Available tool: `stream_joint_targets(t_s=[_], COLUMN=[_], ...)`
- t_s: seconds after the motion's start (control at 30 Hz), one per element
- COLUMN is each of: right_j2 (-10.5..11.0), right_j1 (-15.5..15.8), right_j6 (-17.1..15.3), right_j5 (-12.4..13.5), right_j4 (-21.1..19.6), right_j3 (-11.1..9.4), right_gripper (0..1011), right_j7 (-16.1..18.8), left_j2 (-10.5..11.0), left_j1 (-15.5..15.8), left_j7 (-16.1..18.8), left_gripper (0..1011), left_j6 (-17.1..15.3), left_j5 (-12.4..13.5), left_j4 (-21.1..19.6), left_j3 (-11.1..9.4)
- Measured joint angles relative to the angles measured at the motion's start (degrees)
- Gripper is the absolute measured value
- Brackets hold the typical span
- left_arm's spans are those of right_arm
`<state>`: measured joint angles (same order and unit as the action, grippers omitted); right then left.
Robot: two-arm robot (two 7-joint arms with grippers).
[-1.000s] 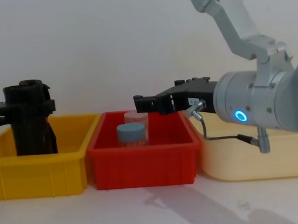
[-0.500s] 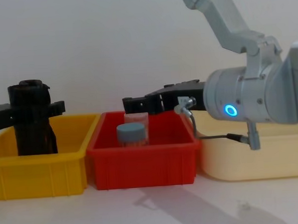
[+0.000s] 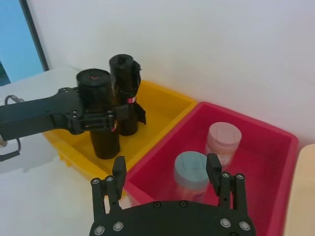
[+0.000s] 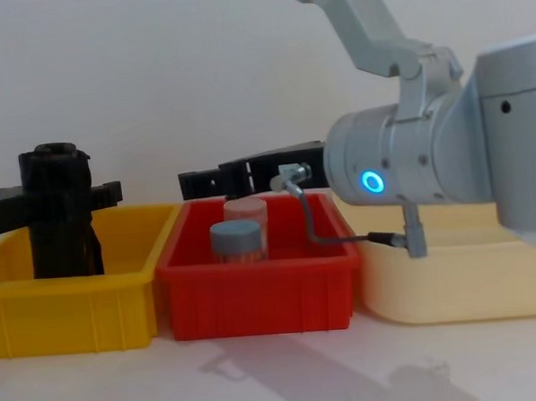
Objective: Pick up the garbage bag with the one hand and transfer it to the other hand.
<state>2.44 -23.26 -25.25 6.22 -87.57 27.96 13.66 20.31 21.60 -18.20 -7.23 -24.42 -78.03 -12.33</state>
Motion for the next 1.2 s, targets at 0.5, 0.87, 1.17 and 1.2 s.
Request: stream_joint_targets(t_s=[0.5, 0.87, 1.17, 1.2], right_j2=[-2.0, -3.1, -4.1, -4.3], right_j1=[-2.1, -4.0, -5.5, -5.9], right_j6=[2.5, 5.5, 5.5, 5.3], right_j5=[-2.7, -4.5, -4.9, -4.9], right_j4=[5.0, 10.6, 13.8, 14.5], right_j3=[1.1, 1.3, 1.0, 0.9], right_gripper=[1000, 1000, 1000, 1000], right_j7=[-1.4, -2.3, -2.3, -2.2], left_j2=[-0.1, -0.1, -0.1, -0.1], left_j1=[0.2, 0.3, 0.3, 0.3], left_j7=[-0.1, -0.1, -0.2, -0.2], left_gripper=[1002, 1002, 1002, 1001], left_j6=[0.0, 0.0, 0.0, 0.0], left_j5=[0.0, 0.0, 0.0, 0.0], left_j4=[0.2, 0.3, 0.3, 0.3], left_j3=[-0.1, -0.1, -0.1, -0.1])
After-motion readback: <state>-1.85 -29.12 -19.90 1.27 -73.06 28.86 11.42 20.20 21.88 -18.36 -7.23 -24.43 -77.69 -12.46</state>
